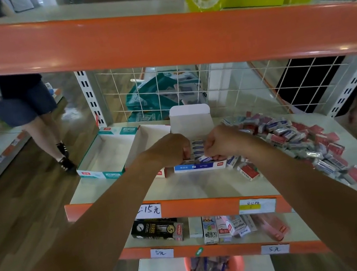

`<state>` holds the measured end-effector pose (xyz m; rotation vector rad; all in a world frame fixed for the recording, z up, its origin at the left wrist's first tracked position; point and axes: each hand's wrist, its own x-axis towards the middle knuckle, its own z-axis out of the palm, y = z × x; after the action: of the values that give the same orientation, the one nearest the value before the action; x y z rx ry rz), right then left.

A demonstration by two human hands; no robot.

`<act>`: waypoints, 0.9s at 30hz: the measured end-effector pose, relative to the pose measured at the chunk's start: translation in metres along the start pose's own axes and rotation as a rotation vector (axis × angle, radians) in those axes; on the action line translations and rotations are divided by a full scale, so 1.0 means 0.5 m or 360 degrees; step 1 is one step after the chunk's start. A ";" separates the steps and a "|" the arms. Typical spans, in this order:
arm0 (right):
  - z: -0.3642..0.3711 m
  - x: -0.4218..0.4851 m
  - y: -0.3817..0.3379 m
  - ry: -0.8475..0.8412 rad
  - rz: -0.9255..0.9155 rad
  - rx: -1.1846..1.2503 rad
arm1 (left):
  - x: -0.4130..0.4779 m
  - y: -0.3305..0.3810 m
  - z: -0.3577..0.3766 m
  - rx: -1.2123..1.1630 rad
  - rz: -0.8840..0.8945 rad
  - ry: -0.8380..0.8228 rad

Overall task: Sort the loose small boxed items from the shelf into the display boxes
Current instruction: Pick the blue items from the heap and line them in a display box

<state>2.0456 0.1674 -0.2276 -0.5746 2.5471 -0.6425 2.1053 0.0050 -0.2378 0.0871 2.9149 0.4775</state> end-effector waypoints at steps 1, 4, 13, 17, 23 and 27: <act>0.002 0.002 -0.002 0.0001 -0.0004 -0.0018 | 0.001 0.000 -0.001 0.0014 -0.0002 0.0004; 0.005 -0.002 -0.003 0.0006 -0.0022 -0.0114 | 0.003 0.000 0.000 0.0082 -0.0011 0.0014; 0.010 0.002 -0.004 0.0026 -0.0035 -0.0273 | 0.014 -0.008 0.002 0.0119 -0.0041 -0.0022; 0.020 0.008 -0.006 0.0004 -0.0032 -0.0336 | 0.021 -0.021 -0.004 0.0039 -0.0052 -0.0056; 0.016 0.010 -0.011 0.0042 -0.0134 -0.0377 | 0.019 -0.031 -0.005 0.0084 0.0023 -0.0003; 0.016 0.009 -0.002 0.0064 -0.0238 -0.0432 | 0.023 -0.034 0.000 0.0063 0.0033 0.0020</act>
<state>2.0463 0.1617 -0.2348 -0.8582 2.6674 -0.3606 2.0936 -0.0101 -0.2452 0.1208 2.9391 0.4250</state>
